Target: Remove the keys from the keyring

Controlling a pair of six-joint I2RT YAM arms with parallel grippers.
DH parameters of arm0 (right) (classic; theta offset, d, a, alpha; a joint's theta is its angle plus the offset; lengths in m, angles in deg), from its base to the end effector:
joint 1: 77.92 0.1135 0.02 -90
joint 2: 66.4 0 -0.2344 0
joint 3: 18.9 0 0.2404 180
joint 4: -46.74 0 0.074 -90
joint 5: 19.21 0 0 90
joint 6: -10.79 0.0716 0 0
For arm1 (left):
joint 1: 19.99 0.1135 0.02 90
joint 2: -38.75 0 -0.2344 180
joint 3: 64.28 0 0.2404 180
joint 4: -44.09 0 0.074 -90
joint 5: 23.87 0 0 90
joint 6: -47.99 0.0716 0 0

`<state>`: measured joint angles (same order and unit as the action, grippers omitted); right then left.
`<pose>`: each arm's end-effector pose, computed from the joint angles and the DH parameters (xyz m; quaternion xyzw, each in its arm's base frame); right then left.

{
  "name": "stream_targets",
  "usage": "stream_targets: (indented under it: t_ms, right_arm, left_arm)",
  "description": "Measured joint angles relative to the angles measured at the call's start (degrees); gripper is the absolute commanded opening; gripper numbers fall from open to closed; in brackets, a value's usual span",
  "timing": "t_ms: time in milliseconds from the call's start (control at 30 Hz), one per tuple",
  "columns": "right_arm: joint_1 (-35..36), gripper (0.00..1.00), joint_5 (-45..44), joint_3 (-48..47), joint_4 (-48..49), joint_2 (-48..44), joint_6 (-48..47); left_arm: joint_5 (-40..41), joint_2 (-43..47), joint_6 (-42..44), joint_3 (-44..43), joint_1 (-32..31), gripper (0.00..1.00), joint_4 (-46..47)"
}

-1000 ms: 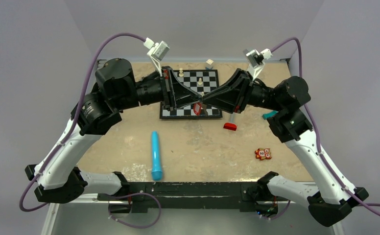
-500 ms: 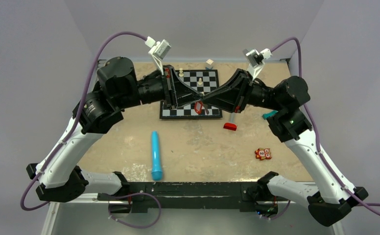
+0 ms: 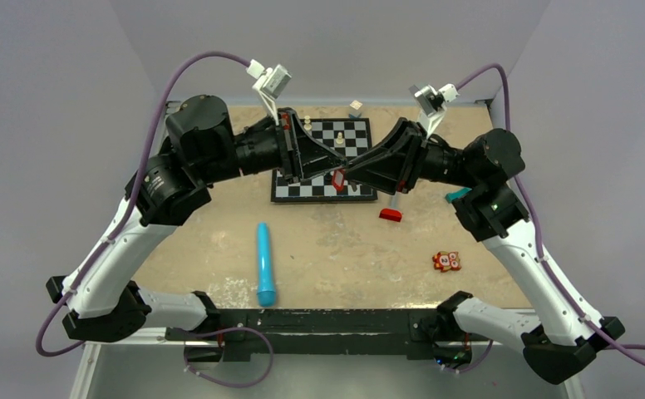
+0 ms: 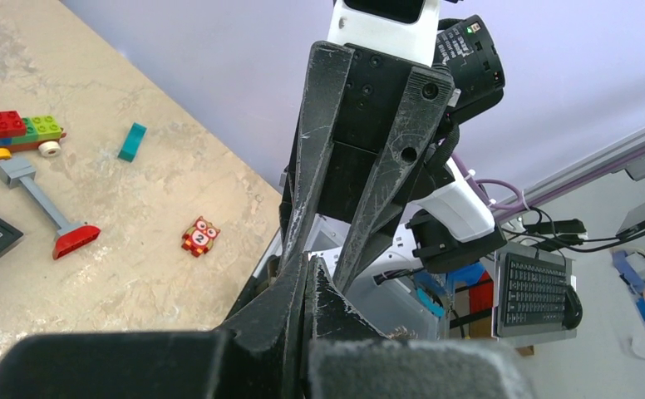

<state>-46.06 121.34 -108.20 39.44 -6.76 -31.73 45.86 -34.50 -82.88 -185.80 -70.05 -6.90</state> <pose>0.1585 0.1636 0.4802 -0.2830 0.5468 0.6625 0.4266 0.1437 -0.2103 0.5107 0.1781 0.7004 -0.5736 0.3857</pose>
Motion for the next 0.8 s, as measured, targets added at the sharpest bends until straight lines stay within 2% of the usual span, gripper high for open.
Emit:
stream_targets:
  t_ms: [233,800]
  right_arm:
    - [0.0,0.22,0.0,0.0,-0.1,0.0,-0.2]
    - [0.0,0.16,-0.1,0.0,-0.3,0.0,-0.4]
  left_arm:
    - [0.0,0.0,0.0,-0.3,0.0,0.0,0.4]
    - [0.0,0.1,0.0,-0.2,0.0,0.0,0.5]
